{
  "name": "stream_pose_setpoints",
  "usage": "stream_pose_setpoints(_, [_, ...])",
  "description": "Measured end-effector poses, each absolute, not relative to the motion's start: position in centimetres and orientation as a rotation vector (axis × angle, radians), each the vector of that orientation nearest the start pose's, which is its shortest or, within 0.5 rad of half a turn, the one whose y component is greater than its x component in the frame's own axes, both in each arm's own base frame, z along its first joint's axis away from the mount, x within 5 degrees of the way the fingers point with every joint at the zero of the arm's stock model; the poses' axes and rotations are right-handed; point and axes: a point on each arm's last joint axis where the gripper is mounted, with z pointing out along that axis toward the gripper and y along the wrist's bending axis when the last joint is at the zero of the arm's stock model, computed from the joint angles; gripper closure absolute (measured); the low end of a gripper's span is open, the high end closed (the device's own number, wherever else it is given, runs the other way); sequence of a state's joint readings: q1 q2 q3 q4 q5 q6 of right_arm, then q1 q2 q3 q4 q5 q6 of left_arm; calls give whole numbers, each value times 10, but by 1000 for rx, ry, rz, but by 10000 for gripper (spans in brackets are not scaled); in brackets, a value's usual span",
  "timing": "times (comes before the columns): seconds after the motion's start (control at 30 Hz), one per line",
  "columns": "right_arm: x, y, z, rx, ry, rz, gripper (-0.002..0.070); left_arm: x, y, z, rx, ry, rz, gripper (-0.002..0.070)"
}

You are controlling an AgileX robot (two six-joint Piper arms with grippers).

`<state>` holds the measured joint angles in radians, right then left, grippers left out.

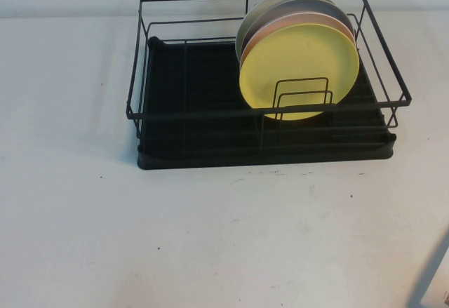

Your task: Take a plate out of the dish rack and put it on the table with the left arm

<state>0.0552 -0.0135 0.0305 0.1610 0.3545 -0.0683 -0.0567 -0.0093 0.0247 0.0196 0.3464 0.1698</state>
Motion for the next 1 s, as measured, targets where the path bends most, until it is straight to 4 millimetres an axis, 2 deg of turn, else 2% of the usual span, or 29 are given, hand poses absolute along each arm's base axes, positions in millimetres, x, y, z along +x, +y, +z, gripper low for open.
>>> stream_pose_setpoints(0.3, [53, 8, 172, -13, 1853, 148, 694, 53, -2, 174, 216, 1834, 95, 678])
stream_pose_setpoints(0.4, [53, 8, 172, -13, 1853, 148, 694, 53, -3, 174, 165, 1838, 41, 678])
stream_pose_setpoints(0.57, [53, 8, 172, -13, 1853, 148, 694, 54, -6, 179, 7, 1795, -118, 678])
stream_pose_setpoints(0.73, [53, 8, 172, -13, 1853, 148, 694, 56, -6, 196, -342, 1581, -470, 678])
stream_pose_setpoints(0.8, [53, 8, 172, -13, 1853, 148, 694, 57, -5, 201, -427, 1509, -553, 678])
stream_pose_setpoints(1.0, [53, 8, 172, -13, 1853, 148, 694, 56, -2, 208, -492, 1420, -612, 678])
